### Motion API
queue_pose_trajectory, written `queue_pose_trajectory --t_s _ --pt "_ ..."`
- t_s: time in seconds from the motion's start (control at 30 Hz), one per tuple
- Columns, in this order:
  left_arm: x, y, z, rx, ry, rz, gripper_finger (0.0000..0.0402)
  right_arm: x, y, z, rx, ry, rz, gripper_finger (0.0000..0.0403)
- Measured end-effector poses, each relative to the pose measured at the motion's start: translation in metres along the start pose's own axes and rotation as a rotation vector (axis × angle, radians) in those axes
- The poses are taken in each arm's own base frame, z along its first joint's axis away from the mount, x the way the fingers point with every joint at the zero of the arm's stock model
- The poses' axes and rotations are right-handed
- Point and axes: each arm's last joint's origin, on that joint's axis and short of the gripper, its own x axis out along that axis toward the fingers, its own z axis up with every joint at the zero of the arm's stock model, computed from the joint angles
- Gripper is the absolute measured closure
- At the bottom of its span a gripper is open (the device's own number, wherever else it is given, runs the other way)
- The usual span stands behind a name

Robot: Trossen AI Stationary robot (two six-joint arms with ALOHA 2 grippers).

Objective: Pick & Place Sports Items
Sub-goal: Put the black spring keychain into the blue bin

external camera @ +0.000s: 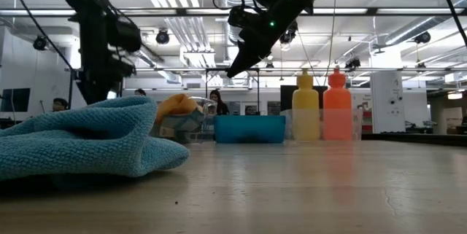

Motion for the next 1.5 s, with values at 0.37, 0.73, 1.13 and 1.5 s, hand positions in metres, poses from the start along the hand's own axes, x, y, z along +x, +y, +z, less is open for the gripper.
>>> queue_pose_trajectory --t_s 0.37,0.73,1.13,1.5 --pt "-0.027 -0.001 -0.028 0.041 -0.103 -0.005 0.0065 0.000 0.000 0.001 -0.007 -0.007 -0.002 0.0131" --pt "-0.021 -0.002 -0.031 0.405 0.052 0.097 0.0065 0.000 0.000 0.001 -0.007 -0.006 -0.002 0.0131" --pt "-0.021 -0.003 -0.037 0.960 0.113 0.015 0.0065 0.000 0.000 0.000 -0.007 -0.002 0.000 0.0131" --pt "-0.005 -0.007 -0.035 0.925 0.037 0.006 0.0065 0.000 0.000 -0.001 -0.007 0.001 0.003 0.0131"
